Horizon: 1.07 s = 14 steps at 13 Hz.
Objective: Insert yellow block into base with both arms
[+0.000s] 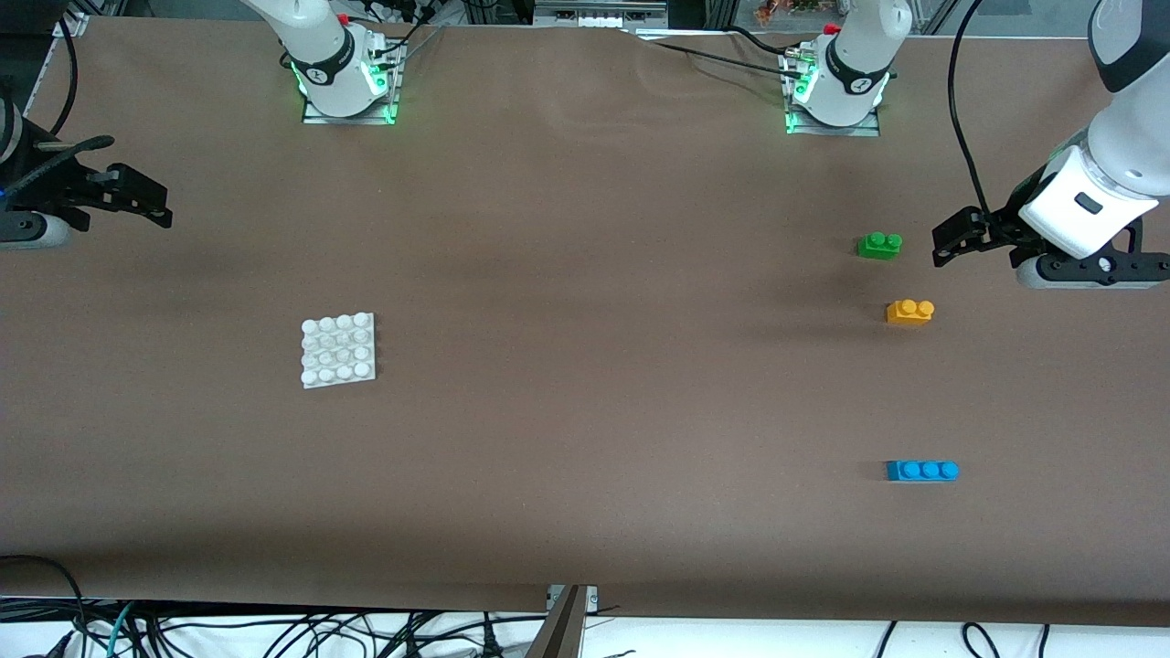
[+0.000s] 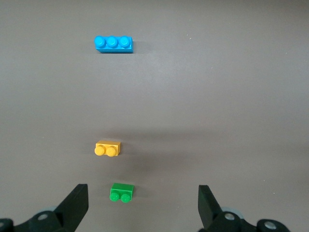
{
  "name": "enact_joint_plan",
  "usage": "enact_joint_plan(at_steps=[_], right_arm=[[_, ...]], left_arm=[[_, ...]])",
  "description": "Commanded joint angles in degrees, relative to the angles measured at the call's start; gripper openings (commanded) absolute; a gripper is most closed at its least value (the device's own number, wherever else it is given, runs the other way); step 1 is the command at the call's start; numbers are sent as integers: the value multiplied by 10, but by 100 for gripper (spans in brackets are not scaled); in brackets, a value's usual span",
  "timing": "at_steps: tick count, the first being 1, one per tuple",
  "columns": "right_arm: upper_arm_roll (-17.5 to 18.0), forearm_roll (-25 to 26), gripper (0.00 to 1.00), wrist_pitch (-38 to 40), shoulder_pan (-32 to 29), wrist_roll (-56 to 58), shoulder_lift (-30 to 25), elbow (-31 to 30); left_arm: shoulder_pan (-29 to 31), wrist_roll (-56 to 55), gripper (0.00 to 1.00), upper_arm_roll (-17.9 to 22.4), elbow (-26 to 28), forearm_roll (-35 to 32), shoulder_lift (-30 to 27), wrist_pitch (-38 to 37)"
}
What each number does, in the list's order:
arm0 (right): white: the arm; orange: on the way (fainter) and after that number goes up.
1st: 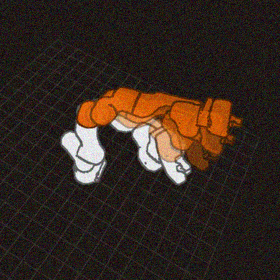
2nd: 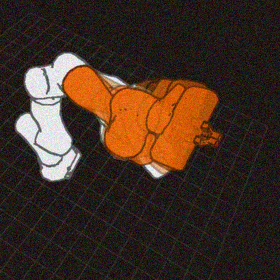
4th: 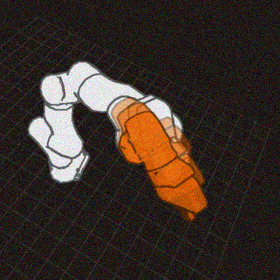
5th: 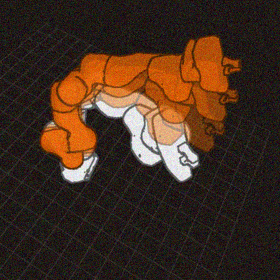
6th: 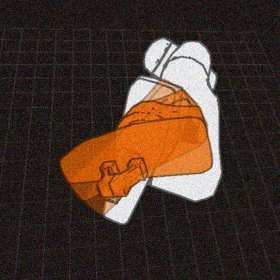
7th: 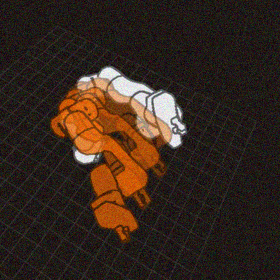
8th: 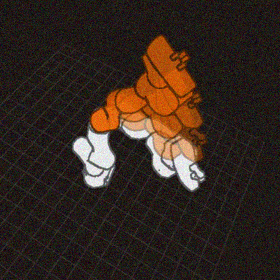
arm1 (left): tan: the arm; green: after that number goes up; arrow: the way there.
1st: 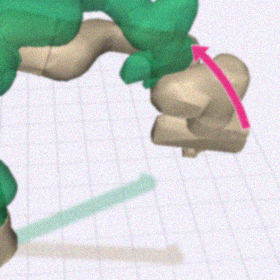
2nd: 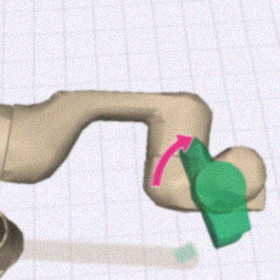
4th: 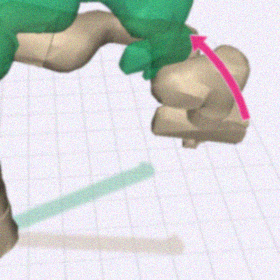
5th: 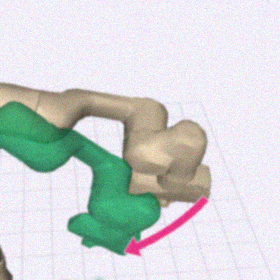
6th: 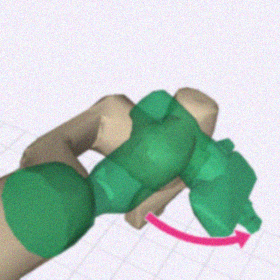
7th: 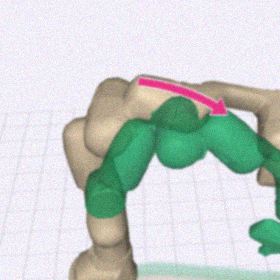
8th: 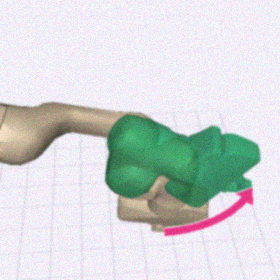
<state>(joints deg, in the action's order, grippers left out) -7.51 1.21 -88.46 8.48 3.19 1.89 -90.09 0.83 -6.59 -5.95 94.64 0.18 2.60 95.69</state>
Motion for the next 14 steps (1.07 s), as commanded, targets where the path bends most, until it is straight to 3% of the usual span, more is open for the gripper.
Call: enact_joint_plan(at_steps=[1,9,14], right_arm=[[1,-2,100,1,-3,1,0,5],[3,7,100,-7,-2,1,7,7],[5,-6,100,-37,3,-2,85,0]], left_arm=[[4,-4,100,-3,-4,7,-5,-9],[5,-4,100,-3,-4,7,-5,-9],[4,-4,100,-3,-4,7,-5,-9]])
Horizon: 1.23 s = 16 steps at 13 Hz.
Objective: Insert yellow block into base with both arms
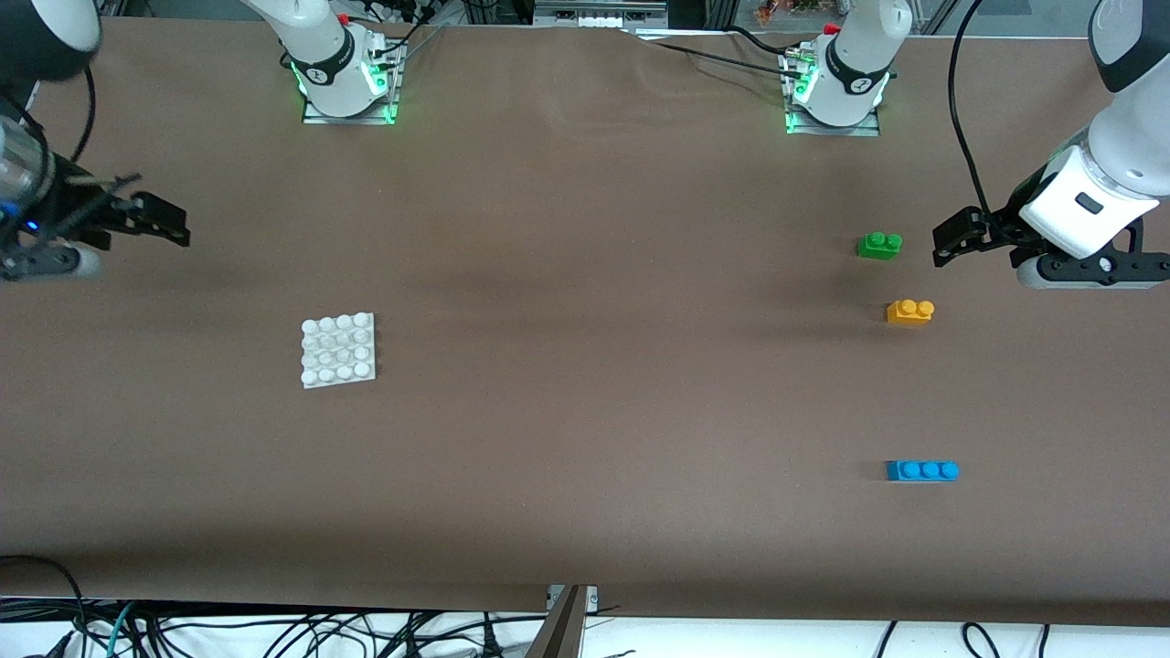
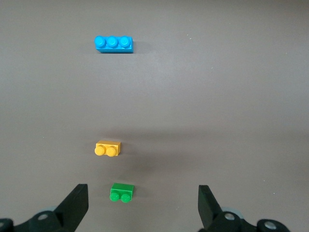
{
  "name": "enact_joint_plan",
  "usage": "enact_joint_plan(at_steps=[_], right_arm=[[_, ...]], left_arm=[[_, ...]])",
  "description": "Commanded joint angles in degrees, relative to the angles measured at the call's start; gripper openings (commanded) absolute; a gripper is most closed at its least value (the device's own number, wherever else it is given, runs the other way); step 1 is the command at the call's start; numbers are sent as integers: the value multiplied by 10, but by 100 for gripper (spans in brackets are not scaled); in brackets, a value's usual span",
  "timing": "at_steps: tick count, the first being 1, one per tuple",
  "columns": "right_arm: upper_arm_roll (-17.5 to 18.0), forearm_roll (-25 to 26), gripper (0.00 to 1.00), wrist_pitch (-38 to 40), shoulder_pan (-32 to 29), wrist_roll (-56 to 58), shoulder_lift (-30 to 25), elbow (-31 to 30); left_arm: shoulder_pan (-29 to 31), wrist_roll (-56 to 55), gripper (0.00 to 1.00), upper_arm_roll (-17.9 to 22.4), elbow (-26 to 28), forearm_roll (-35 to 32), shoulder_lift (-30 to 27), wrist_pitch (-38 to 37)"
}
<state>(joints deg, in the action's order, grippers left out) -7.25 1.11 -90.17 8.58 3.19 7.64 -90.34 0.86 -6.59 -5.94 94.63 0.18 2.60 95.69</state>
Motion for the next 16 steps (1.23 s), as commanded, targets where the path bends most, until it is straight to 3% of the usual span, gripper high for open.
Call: enact_joint_plan(at_steps=[1,3,6,8,11,13,16], right_arm=[[2,-20,100,-52,1,-1,43,-3],[2,-30,100,-117,2,-1,68,-38],[5,-32,100,-300,2,-2,76,-169],[4,-68,100,-400,2,-1,101,-224],[5,-81,100,-467,2,0,160,-229],[6,-81,100,-514,2,-1,168,-258],[7,-122,99,-536,2,-1,186,-271]], left_arm=[[5,-4,100,-3,-4,7,-5,-9],[5,-4,100,-3,-4,7,-5,-9],[5,-4,100,-3,-4,7,-5,-9],[5,-4,100,-3,-4,7,-5,-9],[5,-4,100,-3,-4,7,-5,-9],[5,-4,100,-3,-4,7,-5,-9],[5,-4,100,-3,-3,7,-5,-9]])
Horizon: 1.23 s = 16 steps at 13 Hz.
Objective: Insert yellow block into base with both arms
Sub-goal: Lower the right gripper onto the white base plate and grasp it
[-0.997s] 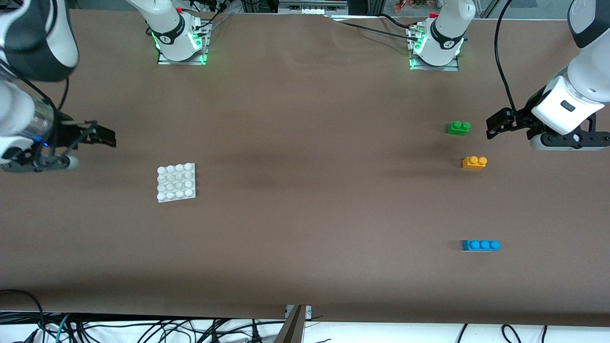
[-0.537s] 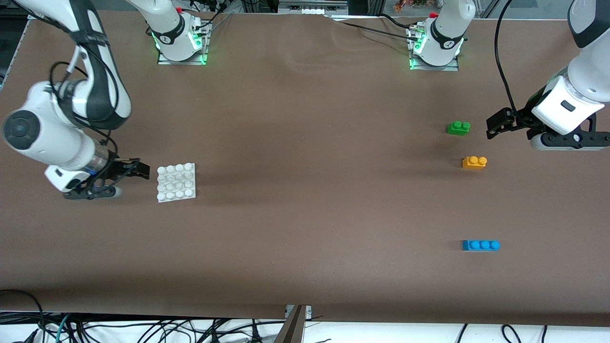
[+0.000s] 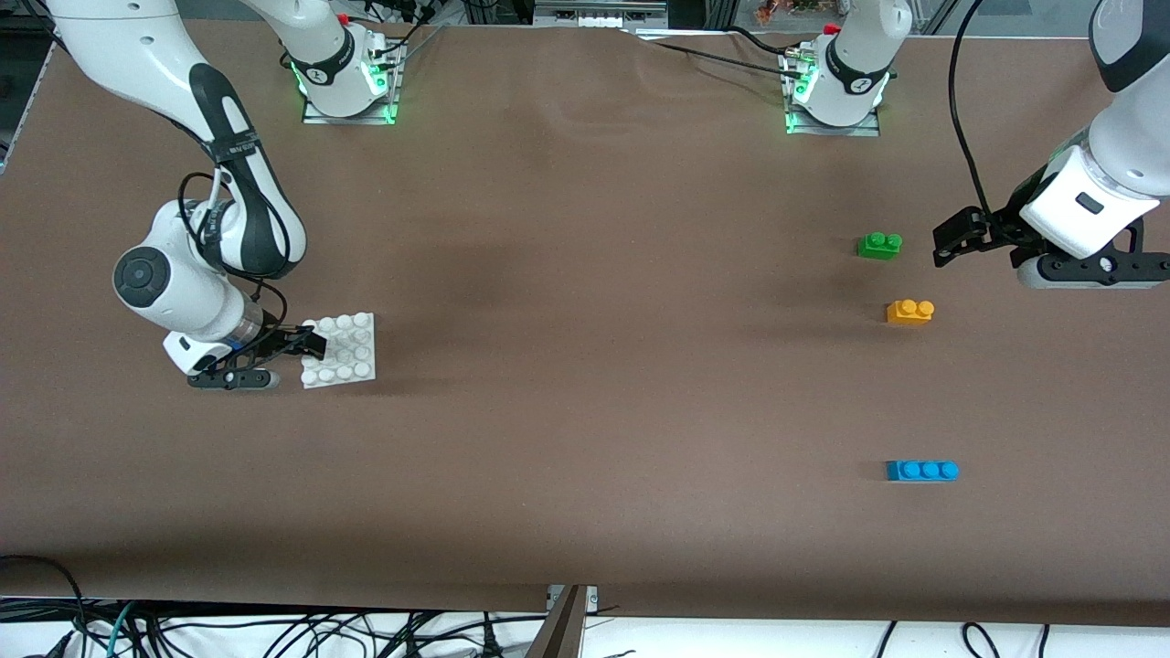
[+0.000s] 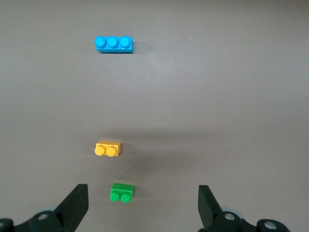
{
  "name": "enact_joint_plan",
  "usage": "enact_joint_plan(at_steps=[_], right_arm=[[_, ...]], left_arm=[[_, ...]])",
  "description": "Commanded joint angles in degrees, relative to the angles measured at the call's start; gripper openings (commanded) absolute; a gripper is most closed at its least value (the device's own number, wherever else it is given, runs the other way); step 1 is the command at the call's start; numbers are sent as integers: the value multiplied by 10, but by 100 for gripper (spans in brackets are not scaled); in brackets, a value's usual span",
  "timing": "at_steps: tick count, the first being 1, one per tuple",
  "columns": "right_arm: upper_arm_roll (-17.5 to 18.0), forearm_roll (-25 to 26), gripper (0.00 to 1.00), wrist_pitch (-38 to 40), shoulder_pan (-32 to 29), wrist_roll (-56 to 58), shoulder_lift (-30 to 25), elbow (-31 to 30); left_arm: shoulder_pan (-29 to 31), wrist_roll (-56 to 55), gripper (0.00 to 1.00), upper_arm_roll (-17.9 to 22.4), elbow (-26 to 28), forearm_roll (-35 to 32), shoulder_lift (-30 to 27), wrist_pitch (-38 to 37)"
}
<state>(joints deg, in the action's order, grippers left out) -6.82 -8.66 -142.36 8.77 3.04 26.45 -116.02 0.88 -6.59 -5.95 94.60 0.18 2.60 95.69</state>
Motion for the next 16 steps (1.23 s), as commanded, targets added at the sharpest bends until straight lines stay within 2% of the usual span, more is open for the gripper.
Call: enact_joint_plan(at_steps=[1,16], right_arm=[[3,-28,99,-19,0,0,0,-14],[8,-40,99,-60,0,6,26,-33]], left_arm=[[4,-4,100,-3,-4,7,-5,-9],[4,-4,100,-3,-3,7,-5,-9]])
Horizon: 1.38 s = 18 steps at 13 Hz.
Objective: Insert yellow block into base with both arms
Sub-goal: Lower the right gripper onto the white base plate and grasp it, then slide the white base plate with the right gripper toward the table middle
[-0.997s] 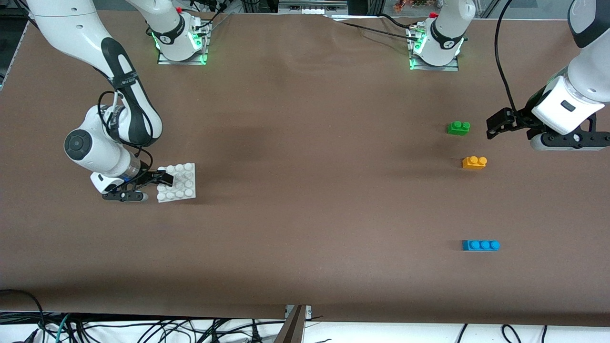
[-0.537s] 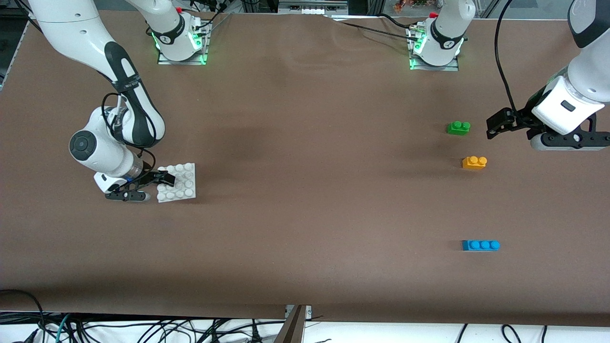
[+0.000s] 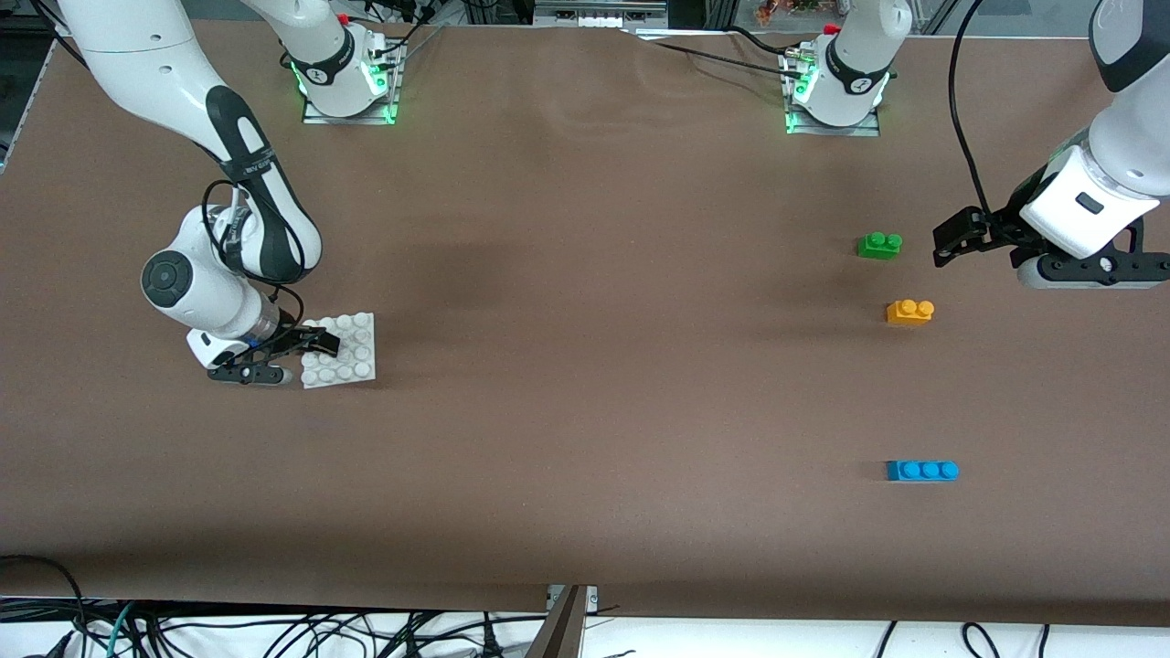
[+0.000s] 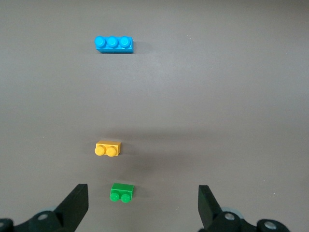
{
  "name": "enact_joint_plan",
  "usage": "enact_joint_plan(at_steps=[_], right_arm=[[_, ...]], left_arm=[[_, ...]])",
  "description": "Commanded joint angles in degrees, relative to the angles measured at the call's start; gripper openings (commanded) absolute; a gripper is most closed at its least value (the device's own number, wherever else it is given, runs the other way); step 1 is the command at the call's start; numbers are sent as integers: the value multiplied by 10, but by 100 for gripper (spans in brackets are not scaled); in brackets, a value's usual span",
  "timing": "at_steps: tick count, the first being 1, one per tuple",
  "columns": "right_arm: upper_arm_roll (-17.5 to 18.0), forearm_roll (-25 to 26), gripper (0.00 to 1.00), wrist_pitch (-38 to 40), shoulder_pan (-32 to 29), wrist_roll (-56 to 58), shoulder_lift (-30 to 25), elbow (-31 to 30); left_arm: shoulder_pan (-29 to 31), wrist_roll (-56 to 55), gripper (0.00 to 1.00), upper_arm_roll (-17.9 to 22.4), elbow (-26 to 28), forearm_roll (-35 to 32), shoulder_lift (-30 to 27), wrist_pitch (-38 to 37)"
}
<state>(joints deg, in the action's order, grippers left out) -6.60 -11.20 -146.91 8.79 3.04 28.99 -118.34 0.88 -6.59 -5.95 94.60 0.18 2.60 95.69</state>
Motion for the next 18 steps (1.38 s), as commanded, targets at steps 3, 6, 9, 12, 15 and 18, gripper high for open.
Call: enact_joint_plan(at_steps=[3,6,9,12,15,18], right_arm=[[5,-15,82,-15,-1,8,4,-10],[5,-15,58,-15,-1,8,4,-9],[5,-15,55,-15,-1,9,4,-7],[5,-15,55,-15,-1,9,4,-6],[5,-15,55,-20,-1,9,6,-6],[16,-15,55,-54,0,7,20,-6]], left_arm=[[4,-3,100,-3,-3,7,-5,-9],[4,-3,100,-3,-3,7,-5,-9],[4,-3,100,-3,-3,7,-5,-9],[4,-3,100,-3,-3,7,-5,-9],[4,-3,100,-3,-3,7,-6,-11],[5,-3,100,-3,-3,7,-5,-11]])
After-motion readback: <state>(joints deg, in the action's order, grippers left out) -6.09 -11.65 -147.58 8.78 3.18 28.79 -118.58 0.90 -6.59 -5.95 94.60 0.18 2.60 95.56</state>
